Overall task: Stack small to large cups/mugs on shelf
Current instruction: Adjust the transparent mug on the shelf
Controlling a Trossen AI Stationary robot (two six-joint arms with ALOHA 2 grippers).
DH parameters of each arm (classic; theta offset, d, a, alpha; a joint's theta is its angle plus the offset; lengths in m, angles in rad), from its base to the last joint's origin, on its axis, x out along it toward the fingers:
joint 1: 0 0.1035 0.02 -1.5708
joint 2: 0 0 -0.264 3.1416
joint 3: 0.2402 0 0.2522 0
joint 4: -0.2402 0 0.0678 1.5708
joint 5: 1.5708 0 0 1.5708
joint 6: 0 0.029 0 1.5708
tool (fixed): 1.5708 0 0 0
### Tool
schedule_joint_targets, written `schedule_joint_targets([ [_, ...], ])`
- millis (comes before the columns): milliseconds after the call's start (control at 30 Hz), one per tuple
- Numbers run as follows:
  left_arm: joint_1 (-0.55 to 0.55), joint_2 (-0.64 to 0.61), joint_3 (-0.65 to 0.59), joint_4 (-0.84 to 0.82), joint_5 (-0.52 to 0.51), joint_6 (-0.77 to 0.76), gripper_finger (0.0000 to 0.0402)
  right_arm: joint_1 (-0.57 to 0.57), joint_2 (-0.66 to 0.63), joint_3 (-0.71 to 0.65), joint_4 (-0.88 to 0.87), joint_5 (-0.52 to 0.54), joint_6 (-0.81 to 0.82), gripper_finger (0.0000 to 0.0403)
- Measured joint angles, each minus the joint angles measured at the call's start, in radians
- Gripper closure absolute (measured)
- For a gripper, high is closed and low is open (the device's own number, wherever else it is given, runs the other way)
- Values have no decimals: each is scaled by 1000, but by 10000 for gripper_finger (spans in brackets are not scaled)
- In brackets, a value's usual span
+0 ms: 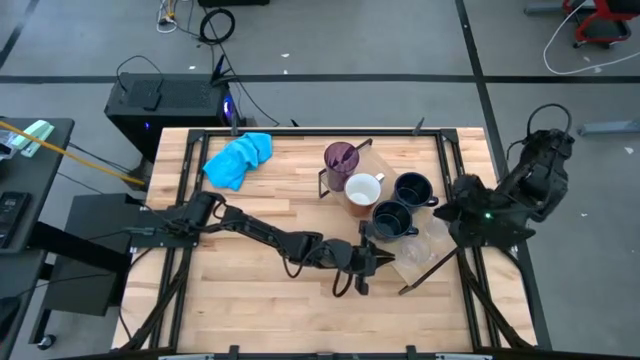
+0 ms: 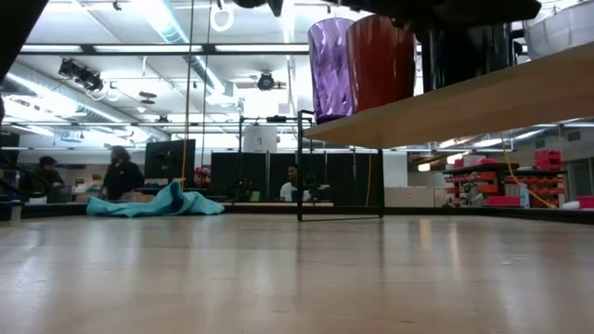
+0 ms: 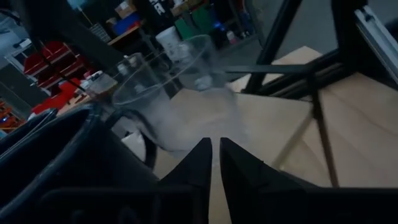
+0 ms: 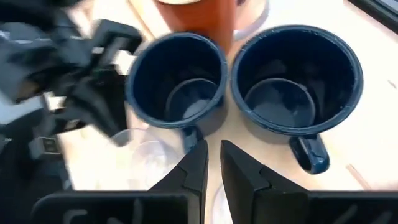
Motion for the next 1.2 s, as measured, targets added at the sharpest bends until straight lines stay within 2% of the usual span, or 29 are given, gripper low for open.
schedule_joint_targets([
  [133,-24,-10,0,-58,-35,19,369,-69,4,-13,0,-81,-62,356],
  [267,-52,-40,0,-152,-44,15,379,-112,5,-19,1,-143,-214,367],
  [500,-91,-81,0,-298,108,-10,392,-123,-7,-19,1,-152,-395,392],
  [667,-120,-86,0,-333,120,-5,383,-123,-24,-19,1,-164,-455,395],
  [767,-134,-86,0,-339,120,-4,376,-123,-40,-19,1,-168,-439,377],
  [900,-144,-86,0,-351,121,3,381,-123,-56,-19,1,-183,-422,332],
  [1033,-143,-86,0,-387,121,-6,391,-123,-46,-19,0,-264,-457,292],
  [1200,-143,-86,0,-393,120,-7,388,-123,-8,-24,1,-281,-519,281],
])
